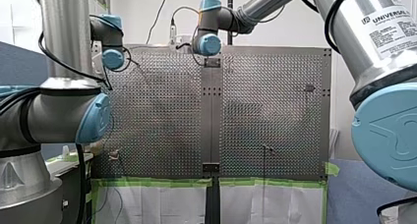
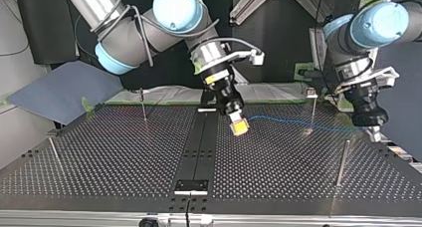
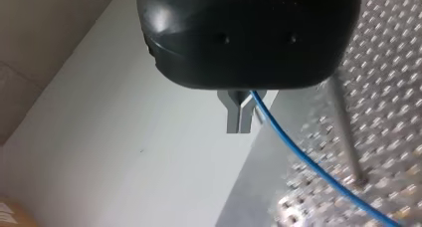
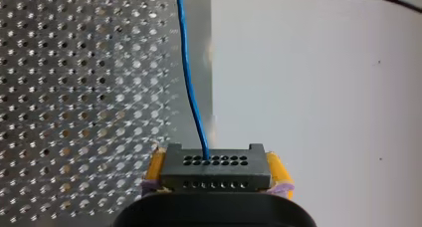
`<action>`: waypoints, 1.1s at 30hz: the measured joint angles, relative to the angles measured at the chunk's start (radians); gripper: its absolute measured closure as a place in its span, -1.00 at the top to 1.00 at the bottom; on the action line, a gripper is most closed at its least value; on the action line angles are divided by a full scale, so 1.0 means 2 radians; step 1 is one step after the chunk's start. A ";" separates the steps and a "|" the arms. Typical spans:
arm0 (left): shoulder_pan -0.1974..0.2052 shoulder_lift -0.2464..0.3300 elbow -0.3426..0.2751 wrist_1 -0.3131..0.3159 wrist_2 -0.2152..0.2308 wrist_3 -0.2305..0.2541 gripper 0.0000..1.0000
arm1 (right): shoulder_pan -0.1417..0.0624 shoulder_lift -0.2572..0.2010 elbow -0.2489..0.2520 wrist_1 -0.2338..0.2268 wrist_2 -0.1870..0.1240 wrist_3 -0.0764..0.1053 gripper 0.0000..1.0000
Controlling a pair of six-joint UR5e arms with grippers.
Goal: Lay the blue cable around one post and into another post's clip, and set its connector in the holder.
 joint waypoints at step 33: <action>0.059 -0.079 0.142 -0.001 0.085 -0.032 -1.00 | -0.008 0.048 -0.058 0.010 -0.009 -0.003 -1.00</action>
